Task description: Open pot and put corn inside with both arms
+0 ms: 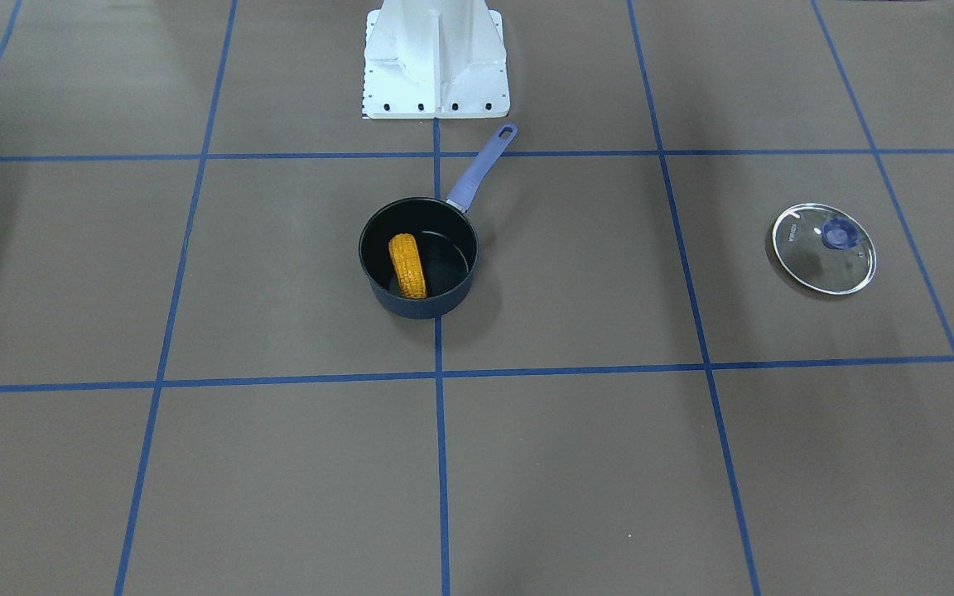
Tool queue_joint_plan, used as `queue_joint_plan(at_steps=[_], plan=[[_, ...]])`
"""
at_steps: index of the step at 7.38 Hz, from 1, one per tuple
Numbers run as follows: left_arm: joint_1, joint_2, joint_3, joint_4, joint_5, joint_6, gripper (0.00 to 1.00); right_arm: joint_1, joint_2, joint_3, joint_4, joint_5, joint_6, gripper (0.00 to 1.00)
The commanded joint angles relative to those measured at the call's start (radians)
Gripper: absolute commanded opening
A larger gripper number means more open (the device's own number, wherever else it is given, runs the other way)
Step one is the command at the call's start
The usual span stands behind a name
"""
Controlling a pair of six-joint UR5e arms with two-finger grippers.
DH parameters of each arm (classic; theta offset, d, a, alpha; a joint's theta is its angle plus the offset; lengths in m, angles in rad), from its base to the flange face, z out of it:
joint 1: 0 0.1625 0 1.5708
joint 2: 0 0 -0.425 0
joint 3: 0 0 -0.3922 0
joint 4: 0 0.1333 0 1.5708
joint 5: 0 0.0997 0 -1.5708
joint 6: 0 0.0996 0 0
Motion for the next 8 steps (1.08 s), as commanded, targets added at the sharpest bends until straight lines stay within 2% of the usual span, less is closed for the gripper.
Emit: queue_joint_plan(at_steps=[1, 8], plan=[[0.000, 0.000, 0.000, -0.002, -0.001, 0.001, 0.98, 0.000, -0.001, 0.004, 0.002, 0.000, 0.011, 1.00], [0.000, 0.000, 0.000, -0.002, -0.003, -0.001, 0.98, 0.000, -0.001, 0.004, 0.009, -0.001, 0.040, 1.00]])
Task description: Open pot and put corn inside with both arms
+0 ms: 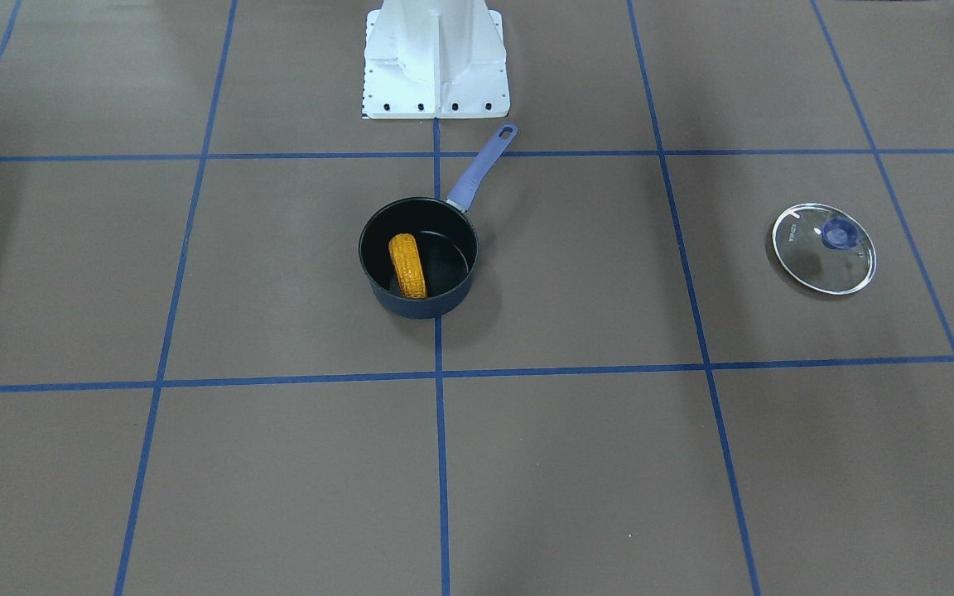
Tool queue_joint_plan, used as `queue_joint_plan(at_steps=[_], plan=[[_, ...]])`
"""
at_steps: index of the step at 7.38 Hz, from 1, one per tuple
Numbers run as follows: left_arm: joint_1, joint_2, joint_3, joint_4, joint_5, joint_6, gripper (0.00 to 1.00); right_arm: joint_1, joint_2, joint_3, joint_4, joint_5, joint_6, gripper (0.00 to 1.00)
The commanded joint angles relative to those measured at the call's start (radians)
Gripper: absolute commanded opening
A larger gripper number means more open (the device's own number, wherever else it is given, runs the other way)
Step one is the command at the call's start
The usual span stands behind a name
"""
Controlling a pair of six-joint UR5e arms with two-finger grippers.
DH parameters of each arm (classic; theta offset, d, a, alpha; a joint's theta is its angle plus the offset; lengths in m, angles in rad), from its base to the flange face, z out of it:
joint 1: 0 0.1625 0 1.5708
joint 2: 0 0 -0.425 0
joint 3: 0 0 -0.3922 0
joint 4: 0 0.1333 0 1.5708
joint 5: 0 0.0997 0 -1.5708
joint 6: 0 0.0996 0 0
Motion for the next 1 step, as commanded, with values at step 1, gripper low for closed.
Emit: queue_joint_plan(at_steps=[1], plan=[[0.000, 0.000, 0.000, -0.005, -0.001, -0.001, 0.98, 0.000, 0.001, 0.001, 0.001, 0.001, 0.000, 1.00]])
